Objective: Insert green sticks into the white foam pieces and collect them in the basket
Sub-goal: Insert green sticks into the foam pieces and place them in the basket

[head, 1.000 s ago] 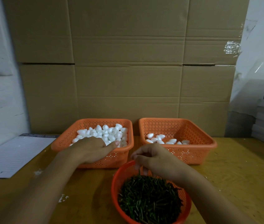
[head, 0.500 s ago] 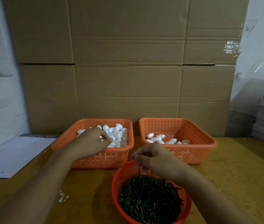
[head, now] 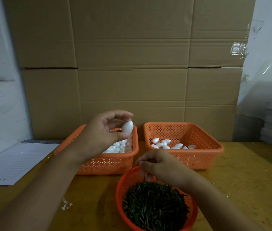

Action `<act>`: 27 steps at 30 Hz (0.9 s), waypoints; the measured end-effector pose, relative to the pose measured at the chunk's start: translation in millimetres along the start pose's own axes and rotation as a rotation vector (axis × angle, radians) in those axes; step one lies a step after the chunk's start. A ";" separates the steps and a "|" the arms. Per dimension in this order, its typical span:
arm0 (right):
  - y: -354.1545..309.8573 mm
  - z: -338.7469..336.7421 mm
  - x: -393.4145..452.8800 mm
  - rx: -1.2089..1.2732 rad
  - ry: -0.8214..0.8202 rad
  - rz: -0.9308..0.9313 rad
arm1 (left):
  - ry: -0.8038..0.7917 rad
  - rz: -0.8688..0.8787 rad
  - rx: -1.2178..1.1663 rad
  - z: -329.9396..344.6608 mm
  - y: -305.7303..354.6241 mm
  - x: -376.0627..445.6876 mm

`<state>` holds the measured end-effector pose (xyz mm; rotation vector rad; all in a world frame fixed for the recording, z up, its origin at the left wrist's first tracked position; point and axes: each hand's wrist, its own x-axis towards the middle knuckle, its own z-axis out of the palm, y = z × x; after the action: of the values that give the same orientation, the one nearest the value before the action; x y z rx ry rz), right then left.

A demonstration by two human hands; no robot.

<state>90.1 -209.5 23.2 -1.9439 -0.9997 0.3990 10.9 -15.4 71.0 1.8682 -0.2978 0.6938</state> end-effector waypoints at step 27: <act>2.4 -0.4 1.7 -0.013 -0.004 -0.009 | -0.055 -0.062 -0.271 21.2 30.2 -10.4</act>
<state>92.6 -209.1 21.6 -1.9505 -1.0152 0.3925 -5.8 -47.9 82.5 1.6328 -0.3505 0.5321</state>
